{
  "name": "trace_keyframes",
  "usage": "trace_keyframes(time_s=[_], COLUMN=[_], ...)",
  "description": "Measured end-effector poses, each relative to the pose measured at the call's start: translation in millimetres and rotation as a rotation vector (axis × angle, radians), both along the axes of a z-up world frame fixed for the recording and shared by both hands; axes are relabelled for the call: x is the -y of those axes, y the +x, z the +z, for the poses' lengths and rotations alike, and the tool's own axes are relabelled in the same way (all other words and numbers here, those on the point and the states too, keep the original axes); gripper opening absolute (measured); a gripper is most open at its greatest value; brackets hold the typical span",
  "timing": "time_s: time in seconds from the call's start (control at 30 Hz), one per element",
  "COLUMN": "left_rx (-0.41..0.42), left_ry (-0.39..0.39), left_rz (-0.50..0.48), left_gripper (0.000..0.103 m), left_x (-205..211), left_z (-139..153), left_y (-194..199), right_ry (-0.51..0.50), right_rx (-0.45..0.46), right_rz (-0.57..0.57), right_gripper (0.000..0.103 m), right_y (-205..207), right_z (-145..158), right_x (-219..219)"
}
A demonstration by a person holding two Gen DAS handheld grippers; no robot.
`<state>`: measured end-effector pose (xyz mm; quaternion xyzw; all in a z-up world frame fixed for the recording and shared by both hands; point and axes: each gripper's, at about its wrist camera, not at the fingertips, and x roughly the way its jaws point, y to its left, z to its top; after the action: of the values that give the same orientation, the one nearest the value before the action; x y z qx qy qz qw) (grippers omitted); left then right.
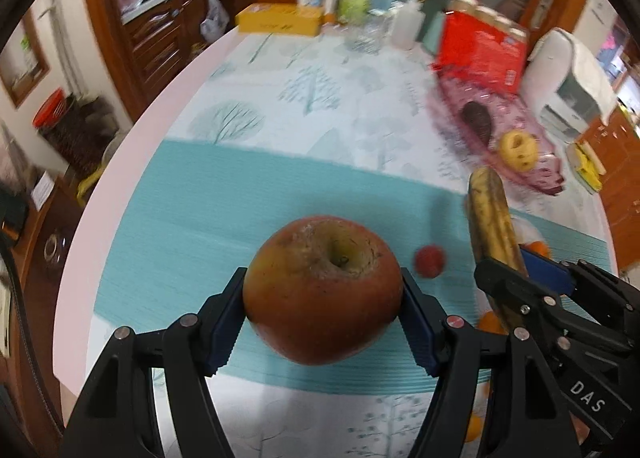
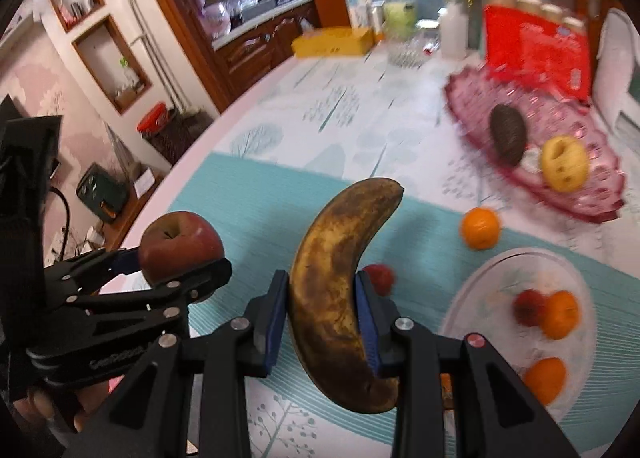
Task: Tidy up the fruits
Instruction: 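Carry the apple and banana into the pink bowl with both grippers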
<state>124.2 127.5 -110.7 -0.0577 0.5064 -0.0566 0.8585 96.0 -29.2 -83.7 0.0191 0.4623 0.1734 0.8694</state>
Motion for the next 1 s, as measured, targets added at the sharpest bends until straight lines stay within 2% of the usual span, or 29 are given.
trace_keyframes(time_s=[0.2,0.37,0.53,0.7,0.83,1.0], left_rx=[0.093,0.148,0.186,0.18,0.136,0.066], left_ry=[0.008,-0.008,0.009,0.04,0.072,0.092], left_rz=[-0.119,-0.21,-0.26,-0.288,-0.306,-0.328], left_gripper=[0.069,0.069,0.069,0.069,0.069,0.069], left_x=[44,83,123,155,177,198], left_z=[46,78,94,84,56,15], left_y=[25,58,103,148,182,213], right_ry=[-0.014,-0.072,-0.099,-0.095,-0.121,-0.198], right_rx=[0.097,0.179,0.199,0.156,0.086,0.024], right_rz=[-0.085,-0.168,-0.256,-0.357,-0.422,-0.445], right_gripper=[0.033,0.033,0.033,0.033,0.033,0.033], right_y=[0,19,49,92,126,151], right_z=[46,80,92,78,46,8], right_x=[46,89,133,178,206,215])
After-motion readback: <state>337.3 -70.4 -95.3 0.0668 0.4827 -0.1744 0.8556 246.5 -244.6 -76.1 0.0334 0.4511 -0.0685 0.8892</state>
